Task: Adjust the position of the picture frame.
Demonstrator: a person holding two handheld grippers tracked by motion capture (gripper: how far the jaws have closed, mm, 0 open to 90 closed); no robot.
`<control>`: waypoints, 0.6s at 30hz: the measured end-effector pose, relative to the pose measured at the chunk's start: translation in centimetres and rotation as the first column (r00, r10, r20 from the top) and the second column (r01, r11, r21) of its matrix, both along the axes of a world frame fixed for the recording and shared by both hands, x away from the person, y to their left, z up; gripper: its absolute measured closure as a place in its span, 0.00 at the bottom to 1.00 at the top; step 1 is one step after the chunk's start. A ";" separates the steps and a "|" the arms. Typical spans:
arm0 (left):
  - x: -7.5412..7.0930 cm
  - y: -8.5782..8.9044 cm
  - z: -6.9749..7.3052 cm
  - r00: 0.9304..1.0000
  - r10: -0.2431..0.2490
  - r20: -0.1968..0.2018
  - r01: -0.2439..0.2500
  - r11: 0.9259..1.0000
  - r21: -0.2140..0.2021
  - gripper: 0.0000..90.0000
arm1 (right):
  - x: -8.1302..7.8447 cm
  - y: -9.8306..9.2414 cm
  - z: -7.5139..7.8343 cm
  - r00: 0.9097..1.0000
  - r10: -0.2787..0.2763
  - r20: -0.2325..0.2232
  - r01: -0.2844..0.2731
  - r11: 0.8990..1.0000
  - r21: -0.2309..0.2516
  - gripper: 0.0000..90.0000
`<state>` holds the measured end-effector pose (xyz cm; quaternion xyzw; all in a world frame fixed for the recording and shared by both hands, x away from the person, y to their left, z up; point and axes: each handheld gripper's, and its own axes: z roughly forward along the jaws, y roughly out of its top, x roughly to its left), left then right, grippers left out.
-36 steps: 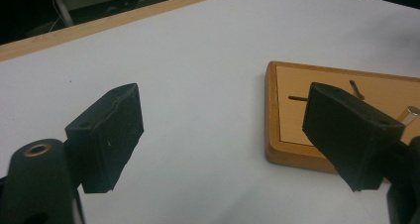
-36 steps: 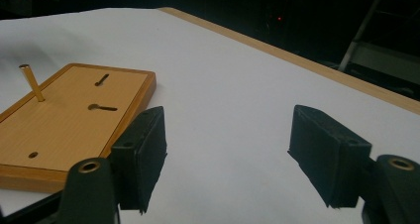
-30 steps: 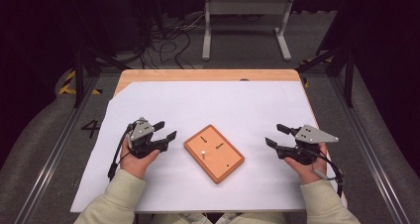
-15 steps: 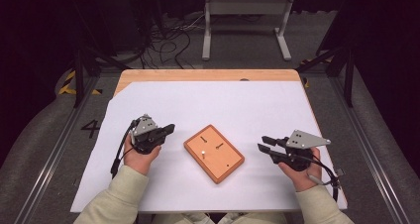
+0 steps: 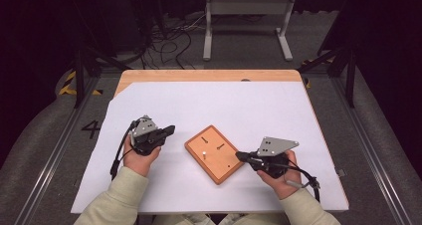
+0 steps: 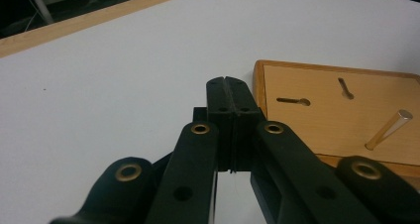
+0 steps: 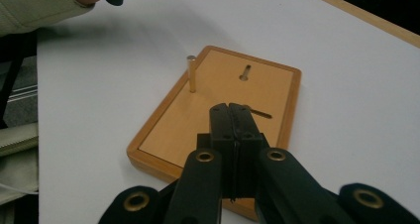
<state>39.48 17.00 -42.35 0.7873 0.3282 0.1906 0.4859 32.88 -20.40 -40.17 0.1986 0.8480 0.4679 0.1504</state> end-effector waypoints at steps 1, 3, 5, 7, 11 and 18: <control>0.0 0.0 0.0 1.000 -0.002 -0.002 0.002 1.000 0.003 1.00 | -0.1 0.9 -0.1 1.000 0.019 -0.011 -0.019 1.000 -0.006 1.00; -0.1 0.0 0.0 1.000 -0.004 -0.003 0.004 1.000 0.005 1.00 | -0.1 1.3 -0.1 0.999 0.025 -0.020 -0.025 1.000 -0.008 1.00; -0.1 0.1 0.0 1.000 -0.004 -0.004 0.004 1.000 0.004 1.00 | -0.1 2.3 -0.4 0.998 0.038 -0.041 -0.039 0.999 -0.021 1.00; -0.2 0.2 0.0 1.000 -0.004 -0.006 0.004 1.000 0.007 1.00 | -0.1 2.9 -0.6 0.997 0.048 -0.054 -0.050 0.998 -0.030 1.00; -0.3 0.5 0.0 1.000 0.001 -0.013 0.000 1.000 0.002 1.00 | 0.0 4.5 -1.3 0.993 0.084 -0.086 -0.090 0.994 -0.068 1.00; -0.6 1.0 -0.1 1.000 0.014 -0.026 -0.015 1.000 -0.006 1.00 | -0.3 6.5 -2.5 0.981 0.134 -0.143 -0.150 0.983 -0.107 1.00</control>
